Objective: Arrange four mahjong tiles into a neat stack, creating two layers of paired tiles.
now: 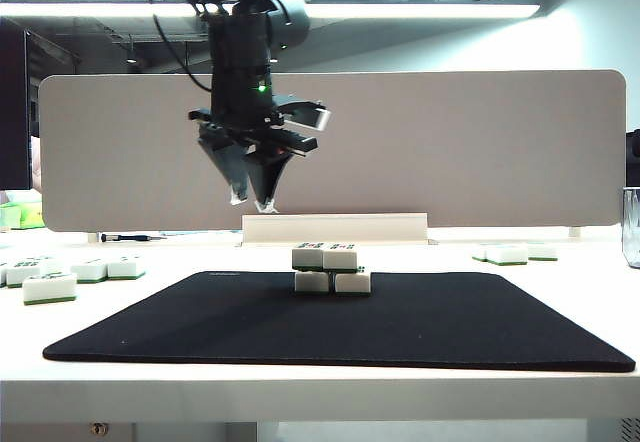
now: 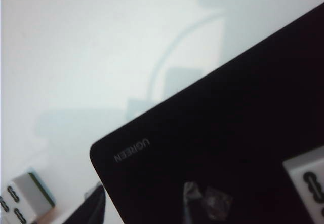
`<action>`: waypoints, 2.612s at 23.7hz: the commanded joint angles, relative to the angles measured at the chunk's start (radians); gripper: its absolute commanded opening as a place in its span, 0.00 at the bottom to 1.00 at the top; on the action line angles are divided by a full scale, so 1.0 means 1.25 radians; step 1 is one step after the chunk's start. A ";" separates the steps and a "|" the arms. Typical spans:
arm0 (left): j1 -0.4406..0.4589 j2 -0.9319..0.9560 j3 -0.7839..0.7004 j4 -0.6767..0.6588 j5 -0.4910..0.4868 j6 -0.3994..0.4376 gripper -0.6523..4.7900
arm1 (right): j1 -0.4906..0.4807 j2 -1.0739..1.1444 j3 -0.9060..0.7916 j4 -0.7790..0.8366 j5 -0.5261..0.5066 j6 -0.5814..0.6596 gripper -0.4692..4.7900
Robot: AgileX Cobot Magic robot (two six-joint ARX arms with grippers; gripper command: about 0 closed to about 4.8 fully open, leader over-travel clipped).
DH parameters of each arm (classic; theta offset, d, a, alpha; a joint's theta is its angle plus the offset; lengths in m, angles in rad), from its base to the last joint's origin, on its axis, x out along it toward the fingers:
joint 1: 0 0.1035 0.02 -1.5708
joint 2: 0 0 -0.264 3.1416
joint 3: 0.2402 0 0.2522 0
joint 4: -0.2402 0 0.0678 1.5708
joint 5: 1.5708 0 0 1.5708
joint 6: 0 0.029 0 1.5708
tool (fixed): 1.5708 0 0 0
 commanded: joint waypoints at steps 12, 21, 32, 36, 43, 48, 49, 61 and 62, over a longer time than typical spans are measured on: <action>-0.005 0.042 0.000 -0.051 0.113 -0.074 0.11 | 0.001 -0.010 0.003 0.012 -0.002 -0.002 0.09; -0.005 0.050 0.000 -0.044 0.157 -0.092 0.11 | 0.001 -0.010 0.003 0.012 -0.002 -0.002 0.09; -0.005 0.059 0.000 -0.048 0.242 -0.090 0.11 | 0.001 -0.010 0.003 0.013 -0.001 -0.002 0.09; -0.006 0.059 0.000 -0.045 0.260 -0.088 0.11 | 0.001 -0.010 0.003 0.013 -0.001 -0.002 0.09; -0.006 0.059 0.000 -0.046 0.260 -0.088 0.11 | 0.001 -0.010 0.003 0.013 -0.001 -0.002 0.09; -0.006 0.059 0.000 -0.045 0.275 -0.088 0.11 | 0.001 -0.010 0.003 0.012 -0.001 -0.002 0.09; -0.006 0.059 0.000 -0.046 0.275 -0.088 0.11 | 0.001 -0.010 0.003 0.013 -0.001 -0.002 0.09; -0.004 0.056 0.008 -0.081 0.261 -0.085 0.11 | 0.001 -0.010 0.003 0.012 -0.001 -0.002 0.09; -0.004 0.055 0.011 -0.094 0.251 -0.085 0.11 | 0.001 -0.010 0.003 0.012 -0.001 -0.002 0.09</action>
